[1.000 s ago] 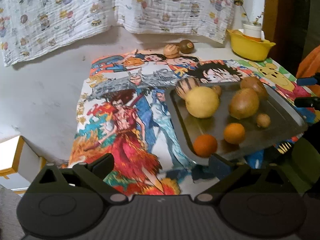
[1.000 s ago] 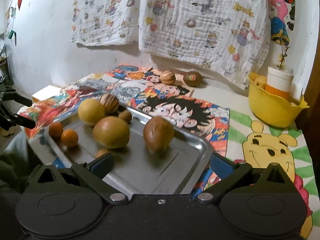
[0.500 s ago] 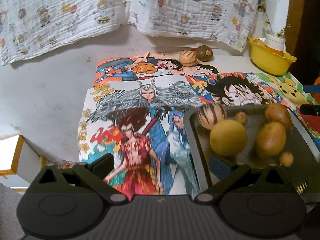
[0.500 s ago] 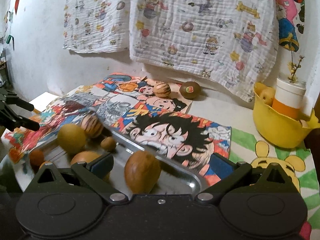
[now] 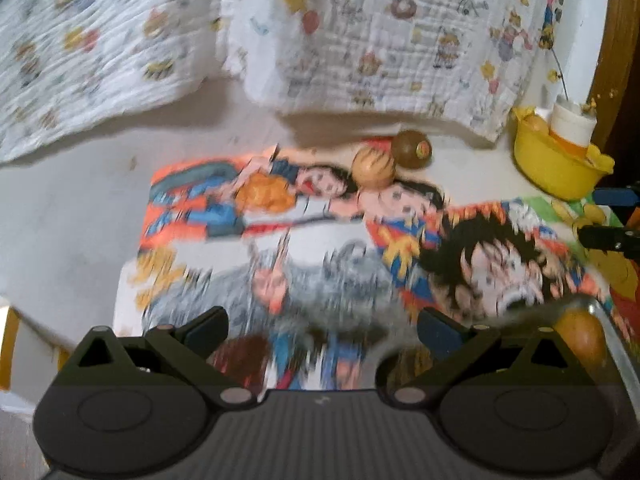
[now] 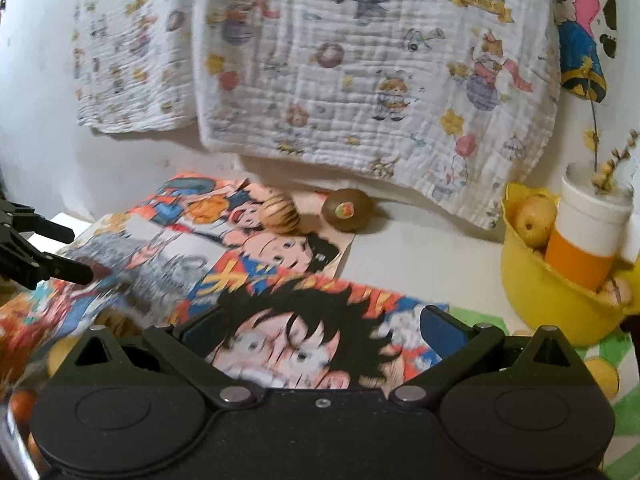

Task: Organize fruits
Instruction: 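Reach the left tool to the striped melon-like fruit while the right tool reaches the kiwi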

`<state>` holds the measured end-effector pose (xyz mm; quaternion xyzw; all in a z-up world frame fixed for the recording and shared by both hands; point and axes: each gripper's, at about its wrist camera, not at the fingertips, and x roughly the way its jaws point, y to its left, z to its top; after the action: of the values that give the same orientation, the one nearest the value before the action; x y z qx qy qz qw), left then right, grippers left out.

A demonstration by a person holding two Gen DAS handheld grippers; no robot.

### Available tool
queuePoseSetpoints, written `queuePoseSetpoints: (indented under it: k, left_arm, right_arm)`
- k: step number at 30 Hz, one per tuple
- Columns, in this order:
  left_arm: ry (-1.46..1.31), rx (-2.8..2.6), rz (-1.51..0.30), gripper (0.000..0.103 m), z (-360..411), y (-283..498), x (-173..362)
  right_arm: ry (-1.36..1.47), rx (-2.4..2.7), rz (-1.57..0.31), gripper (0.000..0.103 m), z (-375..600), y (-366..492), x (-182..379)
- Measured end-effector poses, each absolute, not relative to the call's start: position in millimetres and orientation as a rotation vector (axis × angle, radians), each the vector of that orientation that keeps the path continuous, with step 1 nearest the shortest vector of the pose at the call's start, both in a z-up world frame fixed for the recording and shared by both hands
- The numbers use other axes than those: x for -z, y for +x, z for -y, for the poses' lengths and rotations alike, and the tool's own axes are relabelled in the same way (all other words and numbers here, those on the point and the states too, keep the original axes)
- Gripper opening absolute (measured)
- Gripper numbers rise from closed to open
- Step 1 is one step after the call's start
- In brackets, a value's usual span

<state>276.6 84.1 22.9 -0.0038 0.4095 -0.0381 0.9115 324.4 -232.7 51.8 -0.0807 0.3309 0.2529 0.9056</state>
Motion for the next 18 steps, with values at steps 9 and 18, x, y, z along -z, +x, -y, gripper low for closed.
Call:
queuePoseSetpoints:
  k: [9,18]
  left_arm:
    - [0.098,0.121,-0.785,0.102,-57.1,355.0,-16.4]
    - [0.201,0.175,-0.697,0.102,-38.9,416.2,14.5]
  right_arm:
    - [-0.196,-0.529,-0.710,0.102,204.4,398.8,-64.4]
    - [-0.261,-0.565,-0.696,0.098,176.7,482.3,-37.7]
